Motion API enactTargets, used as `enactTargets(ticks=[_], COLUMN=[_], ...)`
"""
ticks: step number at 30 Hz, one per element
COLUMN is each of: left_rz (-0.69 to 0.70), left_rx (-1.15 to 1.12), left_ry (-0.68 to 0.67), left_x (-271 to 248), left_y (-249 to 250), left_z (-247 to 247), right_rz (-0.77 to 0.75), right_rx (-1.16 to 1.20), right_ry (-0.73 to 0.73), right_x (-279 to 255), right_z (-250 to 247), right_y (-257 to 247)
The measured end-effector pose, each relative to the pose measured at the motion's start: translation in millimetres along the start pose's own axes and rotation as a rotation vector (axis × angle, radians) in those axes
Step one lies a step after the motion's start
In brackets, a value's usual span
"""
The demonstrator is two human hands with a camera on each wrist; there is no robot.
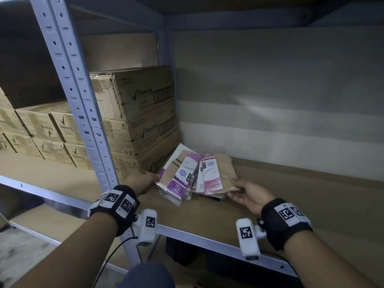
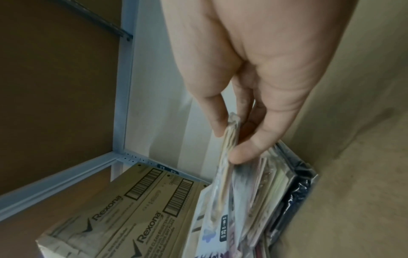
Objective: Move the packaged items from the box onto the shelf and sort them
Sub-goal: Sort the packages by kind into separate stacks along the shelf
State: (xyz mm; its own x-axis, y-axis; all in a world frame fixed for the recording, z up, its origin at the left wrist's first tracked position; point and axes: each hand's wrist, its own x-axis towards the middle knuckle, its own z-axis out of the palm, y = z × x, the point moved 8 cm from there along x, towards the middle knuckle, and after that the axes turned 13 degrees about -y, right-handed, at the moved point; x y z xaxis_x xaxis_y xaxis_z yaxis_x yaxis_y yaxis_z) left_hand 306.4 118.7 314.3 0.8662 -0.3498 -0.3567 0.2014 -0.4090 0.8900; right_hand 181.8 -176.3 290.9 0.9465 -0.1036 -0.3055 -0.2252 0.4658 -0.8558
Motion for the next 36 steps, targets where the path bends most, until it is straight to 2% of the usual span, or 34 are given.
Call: enactTargets(ticks=[3, 9, 13, 18, 24, 36], left_rz=[0.033, 0.122, 0.175, 0.152, 0.169, 0.131], left_rx=[-0.242, -0.496, -0.554, -0.627, -0.646, -0.709], left_ry=[-0.016, -0.007, -0.065, -0.132, -0.302, -0.429], left_x=[-4.7, -8.5, -14.2, -16.2, -20.9, -30.6], left_y=[0.7, 12.7, 26.5, 36.3, 55.8, 73.2], left_z=[5.7, 33.3, 65.2, 111.7, 178.4, 288.0], right_rz=[-0.024, -0.078, -0.148, -0.202, -0.239, -0.298], right_rx=[0.038, 0.023, 0.06, 0.061, 0.019, -0.027], right_ry=[-0.022, 0.021, 0.061, 0.119, 0.219, 0.414], right_x=[-6.8, -26.2, -46.5, -75.7, -112.5, -190.4], right_z=[3.2, -10.2, -30.5, -61.1, -106.1, -193.8], right_y=[-3.5, -14.0, -26.7, -41.7, -56.1, -76.7])
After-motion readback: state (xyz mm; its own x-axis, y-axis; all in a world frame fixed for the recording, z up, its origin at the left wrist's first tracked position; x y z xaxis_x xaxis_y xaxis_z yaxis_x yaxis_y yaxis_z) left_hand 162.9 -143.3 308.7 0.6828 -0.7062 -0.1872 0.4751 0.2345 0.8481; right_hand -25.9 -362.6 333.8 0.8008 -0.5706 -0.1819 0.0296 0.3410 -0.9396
